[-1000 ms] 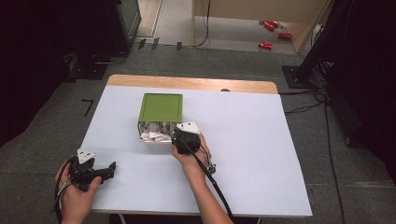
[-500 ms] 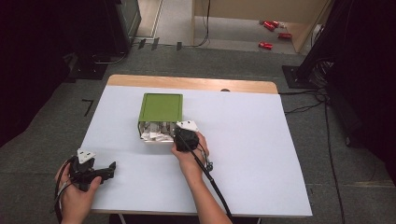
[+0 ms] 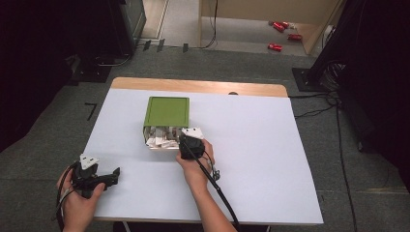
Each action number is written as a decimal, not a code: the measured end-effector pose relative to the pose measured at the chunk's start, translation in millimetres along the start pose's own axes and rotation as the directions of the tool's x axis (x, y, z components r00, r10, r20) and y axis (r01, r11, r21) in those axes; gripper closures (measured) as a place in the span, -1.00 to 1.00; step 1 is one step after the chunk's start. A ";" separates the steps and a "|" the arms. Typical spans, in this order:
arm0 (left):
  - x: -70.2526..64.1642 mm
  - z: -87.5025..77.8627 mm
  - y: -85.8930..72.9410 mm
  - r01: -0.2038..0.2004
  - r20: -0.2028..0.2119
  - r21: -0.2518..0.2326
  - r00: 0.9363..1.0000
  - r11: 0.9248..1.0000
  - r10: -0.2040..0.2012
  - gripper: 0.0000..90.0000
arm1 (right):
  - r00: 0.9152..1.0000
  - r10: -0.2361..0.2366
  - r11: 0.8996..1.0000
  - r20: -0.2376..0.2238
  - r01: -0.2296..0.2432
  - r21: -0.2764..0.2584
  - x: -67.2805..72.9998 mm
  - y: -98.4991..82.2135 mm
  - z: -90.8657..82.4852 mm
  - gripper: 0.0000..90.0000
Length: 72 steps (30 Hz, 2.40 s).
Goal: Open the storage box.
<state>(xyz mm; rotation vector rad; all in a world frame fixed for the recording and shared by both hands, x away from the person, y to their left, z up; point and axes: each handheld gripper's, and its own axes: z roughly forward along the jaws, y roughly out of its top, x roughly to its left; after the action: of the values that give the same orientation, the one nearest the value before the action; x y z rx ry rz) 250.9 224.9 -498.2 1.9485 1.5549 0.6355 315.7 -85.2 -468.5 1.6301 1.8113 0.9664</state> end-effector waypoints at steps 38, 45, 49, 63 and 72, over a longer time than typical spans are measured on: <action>0.0 -0.2 -0.2 0.000 -0.001 -0.002 1.000 1.000 0.000 -1.00 | 0.995 0.041 0.997 -0.086 -0.046 -0.056 2.7 -15.0 -52.4 0.79; -0.1 0.0 -0.2 0.002 -0.001 -0.004 1.000 1.000 -0.002 -1.00 | 0.996 0.037 0.997 -0.081 -0.043 -0.068 2.3 -6.2 -49.7 0.79; -0.1 0.0 -0.2 0.003 -0.001 -0.004 1.000 1.000 -0.003 -1.00 | 0.996 0.048 0.997 -0.078 -0.053 -0.058 1.9 -5.4 -49.9 0.84; -0.1 -0.1 -0.2 0.002 -0.001 -0.003 1.000 1.000 -0.002 -1.00 | 0.997 0.048 0.998 -0.061 -0.051 -0.044 8.2 -13.6 -63.9 0.88; 0.0 -0.1 -0.2 0.000 -0.001 -0.001 1.000 1.000 0.000 -1.00 | 0.996 0.067 0.996 -0.059 -0.070 -0.052 11.2 -26.5 -78.7 0.88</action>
<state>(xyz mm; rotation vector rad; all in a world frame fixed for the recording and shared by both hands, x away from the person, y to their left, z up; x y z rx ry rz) 250.7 225.0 -498.2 1.9475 1.5546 0.6371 236.9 -87.9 -440.1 1.6567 1.7606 1.0929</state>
